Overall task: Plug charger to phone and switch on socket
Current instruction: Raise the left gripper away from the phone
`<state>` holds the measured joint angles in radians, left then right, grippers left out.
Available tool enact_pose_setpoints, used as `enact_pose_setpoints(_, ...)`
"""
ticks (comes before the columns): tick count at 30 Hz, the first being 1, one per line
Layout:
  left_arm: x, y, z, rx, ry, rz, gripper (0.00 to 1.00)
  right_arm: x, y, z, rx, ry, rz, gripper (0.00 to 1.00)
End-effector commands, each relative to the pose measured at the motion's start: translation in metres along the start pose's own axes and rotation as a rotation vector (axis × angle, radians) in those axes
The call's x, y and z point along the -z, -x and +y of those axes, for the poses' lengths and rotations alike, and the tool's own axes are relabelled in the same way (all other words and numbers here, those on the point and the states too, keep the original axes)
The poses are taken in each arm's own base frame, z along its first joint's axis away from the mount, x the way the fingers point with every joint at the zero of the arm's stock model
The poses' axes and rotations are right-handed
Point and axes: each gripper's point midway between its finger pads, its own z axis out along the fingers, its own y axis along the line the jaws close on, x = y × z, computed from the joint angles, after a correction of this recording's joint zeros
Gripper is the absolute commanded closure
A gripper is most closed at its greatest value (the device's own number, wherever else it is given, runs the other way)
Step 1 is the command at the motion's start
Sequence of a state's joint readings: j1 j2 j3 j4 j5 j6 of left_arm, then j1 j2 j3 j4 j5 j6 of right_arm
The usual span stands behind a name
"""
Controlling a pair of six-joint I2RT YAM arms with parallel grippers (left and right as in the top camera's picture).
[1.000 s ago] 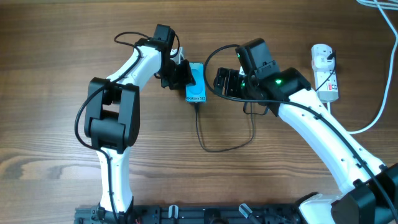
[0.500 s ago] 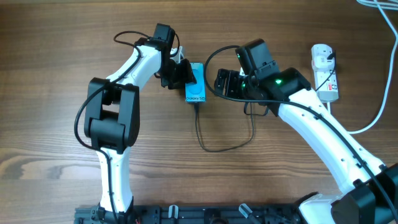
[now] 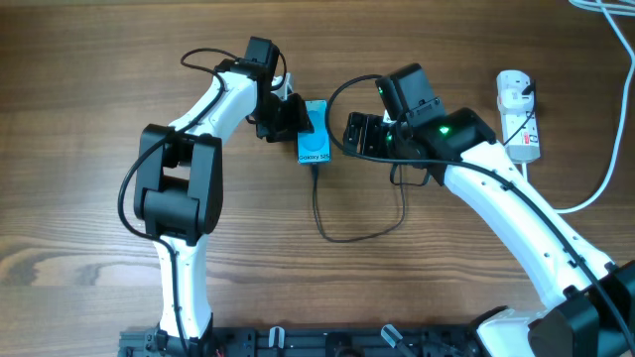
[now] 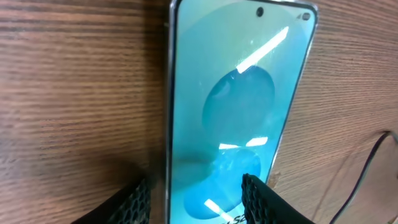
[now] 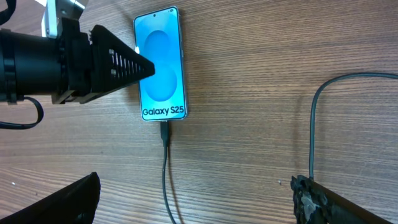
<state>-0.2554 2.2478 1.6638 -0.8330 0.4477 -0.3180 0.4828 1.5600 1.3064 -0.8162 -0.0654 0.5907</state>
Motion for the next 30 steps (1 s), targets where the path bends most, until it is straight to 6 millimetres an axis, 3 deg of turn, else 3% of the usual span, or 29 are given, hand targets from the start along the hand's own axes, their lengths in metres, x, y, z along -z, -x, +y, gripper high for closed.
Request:
enact_pose_setpoints(1,0.013,0.003,0.015,0.019,0.072,-0.037,0.47,0.006,0.008,-0.001,-0.014,-0.012,-0.031,0.0)
enact_pose_setpoints(5,0.061,0.012,0.003,0.048,0.038,-0.131,0.46,0.006,0.007,-0.002,-0.014,-0.014,-0.027,0.0)
enact_pose_setpoints(11,0.149,0.016,-0.021,0.021,-0.024,-0.311,0.44,0.006,0.002,-0.005,-0.016,-0.028,-0.006,0.0)
enact_pose_setpoints(15,0.222,0.002,-0.035,-0.003,-0.064,-0.45,0.39,0.006,-0.003,-0.008,-0.015,-0.04,0.012,0.0)
enact_pose_setpoints(19,0.267,-0.017,-0.04,-0.012,-0.083,-0.531,0.39,0.006,-0.004,-0.009,0.011,-0.042,0.015,0.0)
enact_pose_setpoints(20,0.284,-0.025,-0.041,-0.015,-0.089,-0.564,0.37,0.007,-0.003,-0.009,0.013,-0.046,0.013,0.0)
enact_pose_setpoints(21,0.295,-0.031,-0.041,-0.017,-0.093,-0.588,0.2,0.007,-0.003,-0.009,0.013,-0.045,0.012,0.0)
enact_pose_setpoints(22,0.304,-0.034,-0.041,-0.02,-0.093,-0.611,0.0,0.006,-0.002,-0.009,0.009,-0.043,0.01,0.0)
enact_pose_setpoints(25,0.318,-0.039,-0.039,-0.02,-0.076,-0.656,0.0,0.006,0.002,-0.006,0.011,-0.03,-0.009,0.0)
enact_pose_setpoints(30,0.316,-0.038,-0.038,-0.016,-0.07,-0.654,0.0,0.007,0.012,0.001,-0.028,-0.003,-0.048,0.0)
